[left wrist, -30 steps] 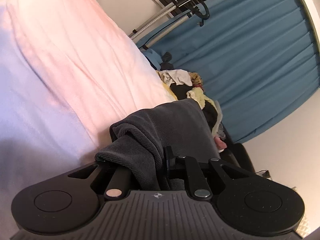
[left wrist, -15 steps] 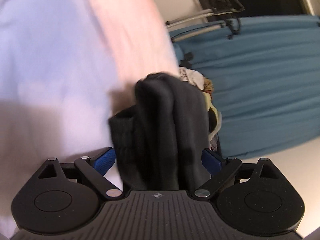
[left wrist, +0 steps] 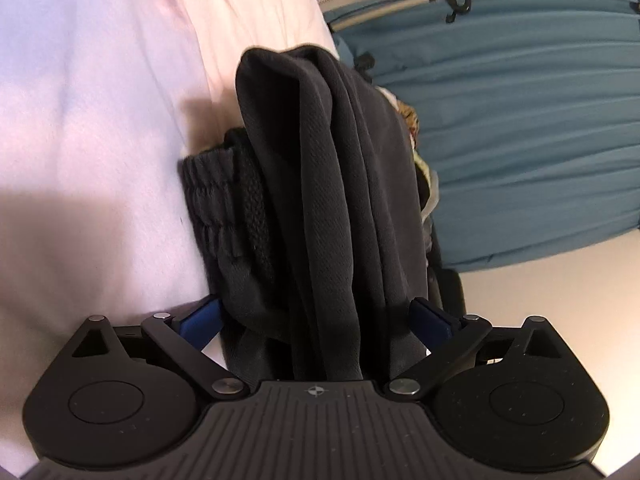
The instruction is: Fold clothes
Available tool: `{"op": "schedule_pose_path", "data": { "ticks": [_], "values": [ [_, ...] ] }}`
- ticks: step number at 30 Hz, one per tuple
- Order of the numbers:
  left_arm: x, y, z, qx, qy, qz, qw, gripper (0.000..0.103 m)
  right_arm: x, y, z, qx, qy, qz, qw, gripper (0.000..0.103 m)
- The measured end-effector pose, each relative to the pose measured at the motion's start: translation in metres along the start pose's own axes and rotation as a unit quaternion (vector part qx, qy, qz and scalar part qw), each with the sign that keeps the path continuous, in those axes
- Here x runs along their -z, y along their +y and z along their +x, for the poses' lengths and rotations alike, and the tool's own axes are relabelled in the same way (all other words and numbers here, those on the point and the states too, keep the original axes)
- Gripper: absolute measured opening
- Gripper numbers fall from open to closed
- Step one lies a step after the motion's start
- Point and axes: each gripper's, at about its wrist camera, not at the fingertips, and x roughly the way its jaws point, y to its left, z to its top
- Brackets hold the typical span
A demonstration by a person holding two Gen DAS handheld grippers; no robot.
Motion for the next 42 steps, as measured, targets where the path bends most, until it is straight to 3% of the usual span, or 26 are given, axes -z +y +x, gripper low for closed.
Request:
{"op": "schedule_pose_path", "data": {
  "ticks": [2,5,6,7,11,13,18,20,22,24,30,33,36,42],
  "values": [
    [0.000,0.001,0.001,0.002,0.008,-0.010,0.9999,0.099,0.000,0.003,-0.002,0.009,-0.006,-0.008,1.000,0.069],
    [-0.006,0.003,0.000,0.012,0.008,-0.021,0.9997,0.099,0.005,0.020,0.000,0.035,-0.017,-0.096,0.995,0.072],
    [-0.009,0.002,0.000,0.024,0.006,-0.021,0.9995,0.098,0.007,0.025,0.001,0.043,-0.021,-0.126,0.991,0.079],
    [-0.011,0.001,0.000,0.032,0.006,-0.017,0.9993,0.098,0.008,0.031,0.002,0.052,-0.024,-0.156,0.986,0.087],
    [-0.017,-0.007,-0.002,0.061,0.015,0.007,0.9980,0.098,0.016,0.051,0.008,0.085,-0.038,-0.264,0.960,0.093],
    [-0.019,-0.010,-0.005,0.086,0.016,0.010,0.9961,0.098,0.021,0.056,0.014,0.098,-0.046,-0.299,0.948,0.103],
    [-0.024,-0.016,-0.011,0.116,0.014,0.025,0.9929,0.098,0.029,0.059,0.042,0.115,-0.031,-0.362,0.925,0.102],
    [-0.025,-0.016,-0.012,0.117,0.013,0.025,0.9928,0.098,0.021,0.046,0.049,0.118,-0.017,-0.330,0.937,0.090],
    [-0.027,-0.015,-0.014,0.122,0.013,0.025,0.9921,0.098,0.011,0.032,0.052,0.117,-0.006,-0.288,0.950,0.053],
    [-0.028,-0.015,-0.015,0.132,0.013,0.021,0.9910,0.099,0.000,0.020,0.050,0.111,-0.005,-0.250,0.962,0.024],
    [-0.019,-0.010,-0.017,0.133,0.021,-0.008,0.9908,0.103,-0.020,0.002,0.037,0.111,-0.025,-0.187,0.976,0.020],
    [-0.022,-0.011,-0.015,0.131,-0.003,0.002,0.9914,0.103,-0.026,-0.001,0.036,0.105,-0.026,-0.170,0.980,0.021],
    [-0.034,-0.011,-0.009,0.150,-0.033,0.005,0.9881,0.103,-0.021,0.010,0.041,0.101,-0.016,-0.190,0.977,0.021],
    [-0.053,-0.009,0.005,0.137,-0.023,0.014,0.9902,0.103,-0.009,0.028,0.042,0.100,-0.007,-0.225,0.969,0.021]
  ]
}}
